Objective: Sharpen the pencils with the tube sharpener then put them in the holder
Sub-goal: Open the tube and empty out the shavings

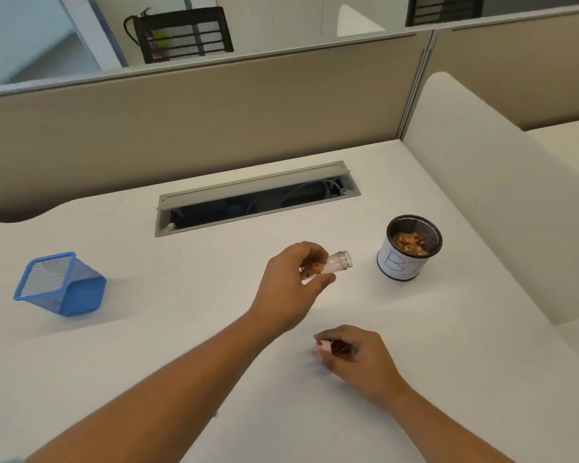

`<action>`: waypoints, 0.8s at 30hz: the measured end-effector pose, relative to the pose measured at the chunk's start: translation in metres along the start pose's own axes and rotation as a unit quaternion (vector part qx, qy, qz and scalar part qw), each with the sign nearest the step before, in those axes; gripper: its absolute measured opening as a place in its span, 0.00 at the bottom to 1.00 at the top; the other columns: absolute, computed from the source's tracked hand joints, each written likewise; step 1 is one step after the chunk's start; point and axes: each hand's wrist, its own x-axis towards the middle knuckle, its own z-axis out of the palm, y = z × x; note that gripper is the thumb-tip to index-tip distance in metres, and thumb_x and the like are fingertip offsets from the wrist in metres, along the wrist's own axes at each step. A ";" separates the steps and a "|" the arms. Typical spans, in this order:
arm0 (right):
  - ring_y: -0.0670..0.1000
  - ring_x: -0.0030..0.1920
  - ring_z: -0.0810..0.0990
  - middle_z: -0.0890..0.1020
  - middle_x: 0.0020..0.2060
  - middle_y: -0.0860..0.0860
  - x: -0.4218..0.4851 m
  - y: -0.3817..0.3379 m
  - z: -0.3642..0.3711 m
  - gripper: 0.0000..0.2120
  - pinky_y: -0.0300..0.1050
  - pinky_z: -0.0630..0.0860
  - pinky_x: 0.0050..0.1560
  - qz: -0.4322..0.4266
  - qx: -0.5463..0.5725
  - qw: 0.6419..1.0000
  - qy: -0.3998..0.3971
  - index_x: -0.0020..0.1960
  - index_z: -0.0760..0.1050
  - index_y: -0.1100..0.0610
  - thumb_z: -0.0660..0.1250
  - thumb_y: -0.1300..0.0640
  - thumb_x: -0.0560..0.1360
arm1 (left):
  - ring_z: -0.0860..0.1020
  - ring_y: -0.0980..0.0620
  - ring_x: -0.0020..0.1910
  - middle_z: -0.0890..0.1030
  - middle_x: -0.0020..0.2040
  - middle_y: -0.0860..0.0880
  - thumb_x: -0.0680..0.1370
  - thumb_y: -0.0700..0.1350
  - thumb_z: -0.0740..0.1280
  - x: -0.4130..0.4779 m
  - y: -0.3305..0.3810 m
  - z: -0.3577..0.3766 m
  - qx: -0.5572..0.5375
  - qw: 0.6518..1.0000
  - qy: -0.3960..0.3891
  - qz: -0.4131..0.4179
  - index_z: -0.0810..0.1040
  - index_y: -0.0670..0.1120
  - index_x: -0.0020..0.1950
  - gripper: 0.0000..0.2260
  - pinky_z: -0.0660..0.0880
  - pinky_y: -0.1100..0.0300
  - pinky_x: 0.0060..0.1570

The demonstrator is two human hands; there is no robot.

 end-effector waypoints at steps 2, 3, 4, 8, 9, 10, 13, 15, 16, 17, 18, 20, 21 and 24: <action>0.49 0.44 0.84 0.86 0.44 0.44 0.001 0.002 -0.004 0.10 0.38 0.80 0.46 -0.003 0.000 1.000 0.006 0.50 0.86 0.49 0.77 0.50 0.69 | 0.78 0.56 0.48 0.81 0.51 0.54 0.72 0.43 0.75 0.020 0.014 0.012 0.012 1.000 -0.010 0.017 0.79 0.50 0.56 0.14 0.75 0.69 0.47; 0.49 0.44 0.84 0.86 0.44 0.43 0.001 0.002 -0.004 0.10 0.38 0.80 0.46 -0.006 -0.004 1.000 0.005 0.50 0.86 0.48 0.77 0.50 0.69 | 0.78 0.56 0.48 0.80 0.50 0.55 0.73 0.43 0.75 0.029 0.021 0.018 0.022 0.999 -0.014 0.027 0.79 0.50 0.57 0.14 0.75 0.69 0.46; 0.49 0.44 0.84 0.86 0.44 0.43 0.001 0.002 -0.004 0.09 0.39 0.80 0.46 -0.010 -0.004 1.000 0.005 0.49 0.85 0.48 0.77 0.49 0.69 | 0.77 0.57 0.47 0.79 0.50 0.55 0.73 0.43 0.75 0.038 0.028 0.023 0.032 0.999 -0.019 0.038 0.79 0.50 0.58 0.15 0.75 0.69 0.46; 0.49 0.42 0.85 0.86 0.43 0.45 0.001 0.004 -0.004 0.09 0.40 0.80 0.45 -0.024 0.016 1.000 0.008 0.50 0.85 0.48 0.77 0.50 0.70 | 0.76 0.58 0.46 0.79 0.49 0.54 0.72 0.44 0.75 0.070 0.049 0.044 0.056 0.994 -0.046 0.076 0.80 0.49 0.57 0.14 0.76 0.65 0.46; 0.49 0.42 0.85 0.86 0.42 0.45 0.001 0.004 -0.003 0.09 0.39 0.80 0.44 -0.026 0.014 1.000 0.008 0.50 0.86 0.49 0.77 0.51 0.70 | 0.76 0.57 0.46 0.79 0.49 0.53 0.72 0.44 0.75 0.076 0.052 0.047 0.060 0.994 -0.050 0.081 0.81 0.48 0.56 0.14 0.77 0.63 0.47; 0.48 0.42 0.85 0.86 0.43 0.45 0.001 0.005 -0.005 0.09 0.38 0.80 0.44 -0.028 0.010 1.000 0.010 0.50 0.86 0.49 0.77 0.51 0.70 | 0.77 0.55 0.47 0.80 0.50 0.52 0.72 0.44 0.76 0.082 0.055 0.052 0.065 0.993 -0.055 0.086 0.81 0.48 0.56 0.14 0.78 0.60 0.48; 0.47 0.41 0.84 0.85 0.43 0.45 0.000 0.003 -0.005 0.09 0.36 0.79 0.43 -0.032 0.007 0.999 0.013 0.50 0.85 0.49 0.77 0.51 0.70 | 0.77 0.53 0.49 0.79 0.51 0.51 0.71 0.44 0.76 0.098 0.063 0.066 0.095 0.988 -0.075 0.098 0.82 0.49 0.57 0.14 0.78 0.59 0.47; 0.47 0.42 0.84 0.85 0.43 0.45 0.001 0.002 -0.006 0.09 0.36 0.79 0.42 -0.031 0.013 0.999 0.013 0.50 0.85 0.48 0.76 0.50 0.70 | 0.76 0.53 0.48 0.78 0.51 0.51 0.71 0.45 0.76 0.106 0.068 0.075 0.130 0.981 -0.094 0.112 0.83 0.49 0.57 0.14 0.74 0.64 0.41; 0.48 0.42 0.84 0.85 0.43 0.45 0.001 0.002 -0.006 0.09 0.37 0.79 0.43 -0.029 0.014 0.999 0.013 0.50 0.85 0.48 0.76 0.50 0.70 | 0.75 0.52 0.48 0.78 0.51 0.50 0.72 0.45 0.76 0.109 0.071 0.078 0.143 0.977 -0.101 0.118 0.83 0.49 0.56 0.13 0.71 0.65 0.39; 0.48 0.42 0.84 0.85 0.43 0.45 0.001 0.002 -0.006 0.10 0.37 0.80 0.43 -0.027 0.013 0.999 0.012 0.50 0.85 0.49 0.76 0.50 0.70 | 0.75 0.51 0.48 0.77 0.51 0.49 0.72 0.45 0.76 0.112 0.073 0.081 0.153 0.975 -0.106 0.123 0.84 0.48 0.55 0.13 0.70 0.64 0.39; 0.48 0.42 0.84 0.85 0.43 0.45 0.000 0.003 -0.007 0.10 0.38 0.80 0.43 -0.026 0.012 1.000 0.013 0.51 0.85 0.49 0.76 0.50 0.70 | 0.75 0.50 0.49 0.77 0.52 0.48 0.72 0.46 0.75 0.114 0.075 0.084 0.161 0.972 -0.110 0.129 0.84 0.48 0.55 0.12 0.69 0.64 0.39; 0.49 0.42 0.84 0.85 0.43 0.46 0.000 0.002 -0.006 0.10 0.40 0.81 0.43 -0.026 0.008 1.000 0.014 0.51 0.85 0.50 0.76 0.50 0.70 | 0.74 0.50 0.49 0.76 0.53 0.48 0.73 0.46 0.75 0.116 0.078 0.090 0.185 0.966 -0.109 0.144 0.83 0.47 0.56 0.12 0.68 0.62 0.40; 0.49 0.42 0.84 0.85 0.43 0.46 0.000 0.003 -0.006 0.10 0.42 0.82 0.43 -0.026 0.005 1.000 0.014 0.51 0.85 0.50 0.76 0.50 0.71 | 0.74 0.50 0.49 0.76 0.54 0.48 0.74 0.46 0.74 0.117 0.078 0.092 0.196 0.963 -0.109 0.149 0.83 0.48 0.57 0.12 0.67 0.62 0.40; 0.50 0.42 0.84 0.85 0.43 0.47 0.000 0.003 -0.005 0.10 0.48 0.83 0.44 -0.029 0.004 0.999 0.016 0.51 0.85 0.49 0.76 0.51 0.70 | 0.71 0.52 0.49 0.76 0.54 0.48 0.75 0.46 0.73 0.116 0.079 0.095 0.203 0.961 -0.111 0.154 0.83 0.47 0.57 0.12 0.67 0.61 0.42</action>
